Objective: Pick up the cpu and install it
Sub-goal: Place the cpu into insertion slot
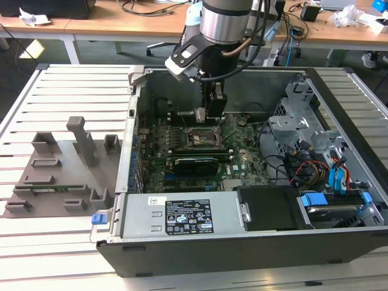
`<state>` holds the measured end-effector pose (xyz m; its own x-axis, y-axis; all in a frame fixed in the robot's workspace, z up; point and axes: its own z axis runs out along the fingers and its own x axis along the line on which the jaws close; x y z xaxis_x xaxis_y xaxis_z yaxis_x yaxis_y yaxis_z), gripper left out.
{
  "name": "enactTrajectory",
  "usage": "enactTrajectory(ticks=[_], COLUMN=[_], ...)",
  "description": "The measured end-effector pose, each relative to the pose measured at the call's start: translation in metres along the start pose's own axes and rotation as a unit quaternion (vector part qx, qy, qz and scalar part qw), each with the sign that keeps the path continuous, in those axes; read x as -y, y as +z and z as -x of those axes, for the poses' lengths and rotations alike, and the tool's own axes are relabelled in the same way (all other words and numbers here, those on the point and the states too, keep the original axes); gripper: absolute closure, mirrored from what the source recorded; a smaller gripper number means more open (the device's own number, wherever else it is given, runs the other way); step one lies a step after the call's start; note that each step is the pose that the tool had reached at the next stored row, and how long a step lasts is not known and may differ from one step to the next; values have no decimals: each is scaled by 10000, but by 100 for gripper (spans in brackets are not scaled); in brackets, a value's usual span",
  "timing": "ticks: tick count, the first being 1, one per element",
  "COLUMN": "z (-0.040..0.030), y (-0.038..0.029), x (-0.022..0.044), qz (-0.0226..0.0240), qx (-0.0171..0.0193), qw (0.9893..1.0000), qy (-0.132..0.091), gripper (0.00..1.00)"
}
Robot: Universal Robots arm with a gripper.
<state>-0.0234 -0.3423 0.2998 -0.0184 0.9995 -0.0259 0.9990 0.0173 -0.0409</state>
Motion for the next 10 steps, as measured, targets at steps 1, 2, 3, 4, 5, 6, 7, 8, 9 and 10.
enactTrajectory(ticks=[1,2,3,4,5,6,7,8,9,10], z=[-1,-3,-4,-5,-5,-5,-5,-6,-6,-6], y=[4,9,13,16,18,20,22,23,26,27], x=[11,22,32,41,44,48,52,56,60,63], qz=[0,0,0,0,0,0,0,0,0,0], qx=[0,0,0,0,0,0,0,0,0,0], qw=[10000,10000,10000,10000,10000,10000,10000,10000,10000,10000], qy=[1,0,0,1,0,0,0,0,1,1], gripper=[45,45,45,45,45,45,45,45,45,45])
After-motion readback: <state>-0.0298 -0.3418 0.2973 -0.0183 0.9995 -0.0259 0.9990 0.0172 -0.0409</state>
